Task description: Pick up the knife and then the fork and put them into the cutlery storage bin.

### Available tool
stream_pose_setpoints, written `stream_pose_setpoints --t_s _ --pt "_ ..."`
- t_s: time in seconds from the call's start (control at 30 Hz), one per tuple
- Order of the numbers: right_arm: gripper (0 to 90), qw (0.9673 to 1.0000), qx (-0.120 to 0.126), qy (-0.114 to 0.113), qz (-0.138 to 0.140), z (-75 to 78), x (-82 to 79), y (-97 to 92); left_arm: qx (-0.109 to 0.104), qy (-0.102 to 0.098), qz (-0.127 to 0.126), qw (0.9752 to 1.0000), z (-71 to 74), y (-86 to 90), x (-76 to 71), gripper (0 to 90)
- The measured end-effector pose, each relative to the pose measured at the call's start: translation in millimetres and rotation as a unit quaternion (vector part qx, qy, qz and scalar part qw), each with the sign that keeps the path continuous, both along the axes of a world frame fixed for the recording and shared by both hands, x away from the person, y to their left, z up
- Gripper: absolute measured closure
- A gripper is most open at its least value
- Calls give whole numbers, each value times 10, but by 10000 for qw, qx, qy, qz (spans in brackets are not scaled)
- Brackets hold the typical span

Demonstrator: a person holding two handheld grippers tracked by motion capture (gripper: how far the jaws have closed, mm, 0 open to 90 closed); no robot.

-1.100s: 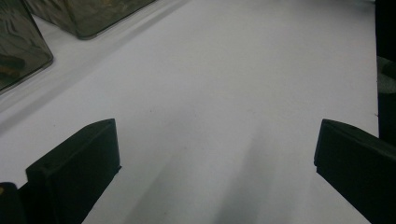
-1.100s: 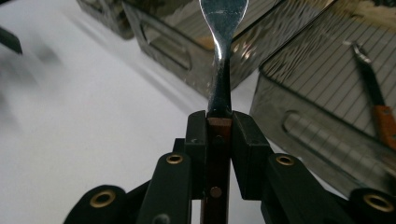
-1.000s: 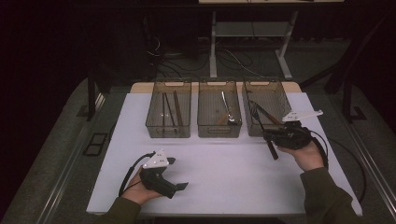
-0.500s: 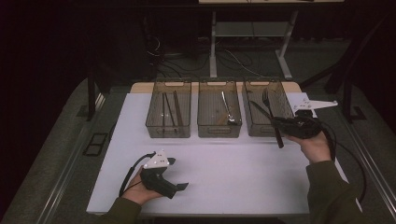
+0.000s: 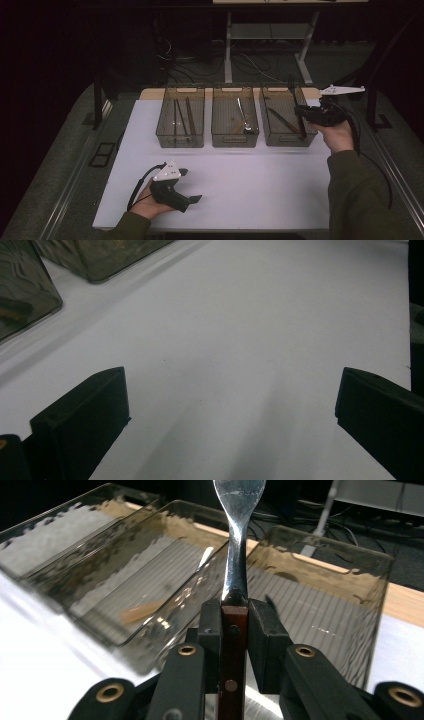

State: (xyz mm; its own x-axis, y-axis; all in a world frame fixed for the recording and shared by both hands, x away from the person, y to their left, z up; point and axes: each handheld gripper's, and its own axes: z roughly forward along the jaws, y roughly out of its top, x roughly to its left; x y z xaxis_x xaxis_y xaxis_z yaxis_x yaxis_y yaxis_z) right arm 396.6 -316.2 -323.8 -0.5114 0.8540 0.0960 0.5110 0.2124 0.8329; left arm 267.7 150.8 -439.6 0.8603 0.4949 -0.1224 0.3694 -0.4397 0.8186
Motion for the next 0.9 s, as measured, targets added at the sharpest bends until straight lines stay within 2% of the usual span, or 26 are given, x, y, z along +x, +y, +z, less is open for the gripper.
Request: stream_pose_setpoints --t_s 0.33,0.4,0.57,0.9 --pt "771 9989 12 -22 -468 -119 330 1 0 -25 -13 10000 3 4 2 0" --pt "771 9987 7 50 -515 -176 379 5 18 -36 -6 10000 4 0 0 0" --pt "771 9979 -213 206 -581 -337 457 42 20 -35 -8 10000 6 3 0 0" --pt "770 9960 -262 534 -671 -598 512 63 55 -37 -4 10000 3 2 -1 0"
